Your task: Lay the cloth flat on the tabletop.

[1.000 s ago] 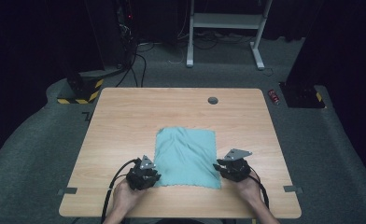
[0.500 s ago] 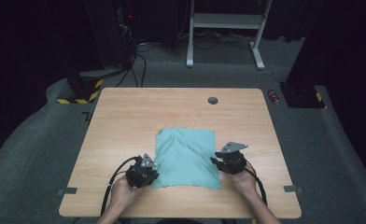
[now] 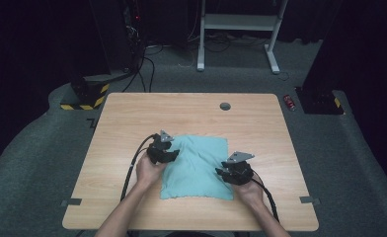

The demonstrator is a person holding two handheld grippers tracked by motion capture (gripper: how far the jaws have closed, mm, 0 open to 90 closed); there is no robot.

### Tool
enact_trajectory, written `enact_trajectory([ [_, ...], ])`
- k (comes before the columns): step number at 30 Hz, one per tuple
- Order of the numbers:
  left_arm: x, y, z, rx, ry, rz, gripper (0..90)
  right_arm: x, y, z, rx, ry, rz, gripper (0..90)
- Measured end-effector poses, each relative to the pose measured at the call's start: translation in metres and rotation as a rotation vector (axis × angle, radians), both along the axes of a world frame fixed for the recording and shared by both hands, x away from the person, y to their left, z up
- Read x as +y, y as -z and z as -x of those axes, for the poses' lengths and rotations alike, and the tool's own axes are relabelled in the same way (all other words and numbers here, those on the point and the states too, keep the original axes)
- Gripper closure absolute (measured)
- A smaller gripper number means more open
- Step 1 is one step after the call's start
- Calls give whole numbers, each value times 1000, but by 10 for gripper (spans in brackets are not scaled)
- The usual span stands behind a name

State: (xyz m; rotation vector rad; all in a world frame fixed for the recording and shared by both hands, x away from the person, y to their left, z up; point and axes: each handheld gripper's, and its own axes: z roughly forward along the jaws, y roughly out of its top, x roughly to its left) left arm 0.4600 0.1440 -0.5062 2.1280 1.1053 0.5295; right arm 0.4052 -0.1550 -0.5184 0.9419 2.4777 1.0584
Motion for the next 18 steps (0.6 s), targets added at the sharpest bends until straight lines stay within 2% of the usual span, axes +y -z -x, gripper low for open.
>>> enact_trajectory([
  [2,1,6,-7,0,-32,19,538,0,2,-1,3,1,0,599],
  [3,3,8,-10,10,-43,24,538,1,2,-1,4,2,-3,599],
  [4,5,11,-16,41,-55,21,536,1,2,-1,3,0,-3,599],
  [5,7,11,-19,43,-62,39,523,0,2,-1,2,-4,-2,598],
  [9,15,8,-35,66,-120,4,519,-1,2,-2,7,-8,-4,591],
  [11,22,7,-41,73,-186,6,520,-1,2,-2,8,-12,-3,588],
  [13,32,8,-44,88,-238,54,532,-2,1,-4,8,-14,4,588],
  [15,36,7,-43,104,-235,87,530,-2,1,-4,6,-15,7,588],
  [18,30,7,-35,64,-175,69,525,-3,-1,-8,5,-17,7,591],
])
